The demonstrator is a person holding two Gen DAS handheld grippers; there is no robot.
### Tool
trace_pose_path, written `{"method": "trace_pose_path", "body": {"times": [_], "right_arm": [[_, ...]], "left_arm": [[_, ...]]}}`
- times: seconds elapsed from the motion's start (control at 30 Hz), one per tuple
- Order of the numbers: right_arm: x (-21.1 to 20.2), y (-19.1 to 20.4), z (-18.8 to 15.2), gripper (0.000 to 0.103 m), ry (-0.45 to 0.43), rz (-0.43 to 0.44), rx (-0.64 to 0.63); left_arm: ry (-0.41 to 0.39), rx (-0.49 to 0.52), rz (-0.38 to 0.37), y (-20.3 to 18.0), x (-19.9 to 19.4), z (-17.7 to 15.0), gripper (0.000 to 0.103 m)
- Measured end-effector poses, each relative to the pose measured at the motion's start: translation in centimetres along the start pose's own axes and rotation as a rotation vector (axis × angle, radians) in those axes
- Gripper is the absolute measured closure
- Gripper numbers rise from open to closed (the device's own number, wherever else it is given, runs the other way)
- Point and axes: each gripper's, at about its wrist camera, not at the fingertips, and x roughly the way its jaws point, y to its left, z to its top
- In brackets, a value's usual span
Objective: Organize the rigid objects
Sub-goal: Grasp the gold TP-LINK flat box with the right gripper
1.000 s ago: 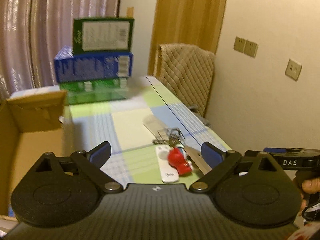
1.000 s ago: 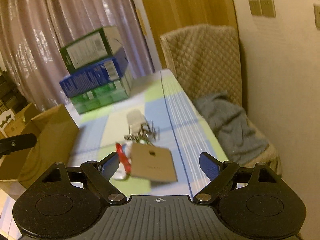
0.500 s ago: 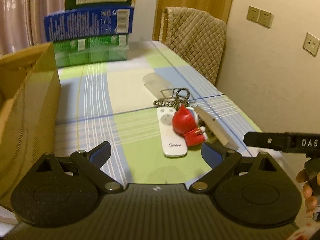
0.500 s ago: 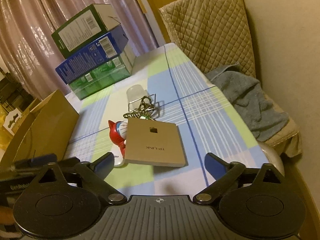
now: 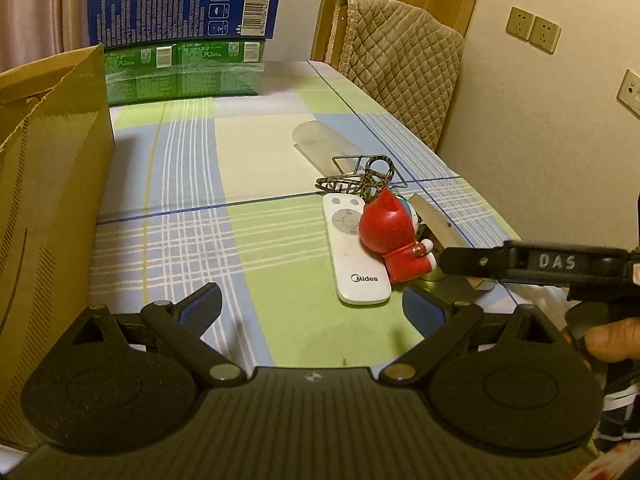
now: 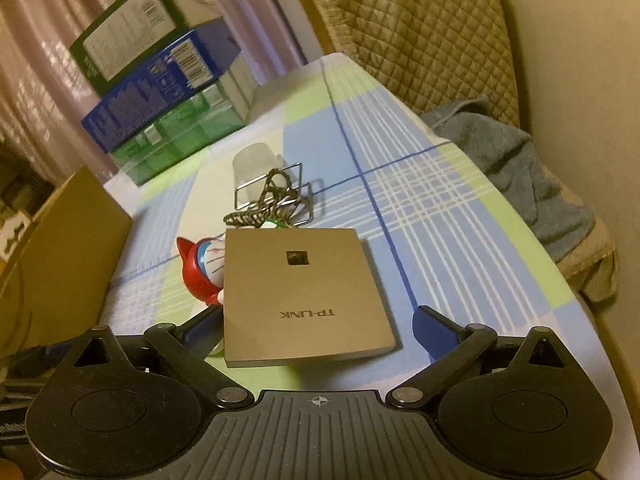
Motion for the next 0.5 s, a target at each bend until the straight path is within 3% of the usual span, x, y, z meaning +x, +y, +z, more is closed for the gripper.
{"method": "trace_pose_path", "body": {"times": [0.07,0.13,0.37,0.5], "right_arm": [[0.2,0.2,0.0,0.007,0.006,0.007,-0.018],[0.2,0.4,0.0,0.019,0.009,0.009,-0.029],[-1.5,0.7,-0.9,0.020,0.019,-0.025,-0.091],[-3.8,1.2,-2.4,0.020,0.005,-0.131,-0.199]], "left_arm": [[0.003,-0.001,-0.003,-0.1,0.1,0.0,0.008],[0.003,0.001,-0.004,-0.1,0.1,-0.1,0.008],[0.009,0.006,-0.005,-0.1,0.0,-0.4,0.008],[0.012,0.013,-0.018,-0.2,0.0,-0.5,0.008]]}}
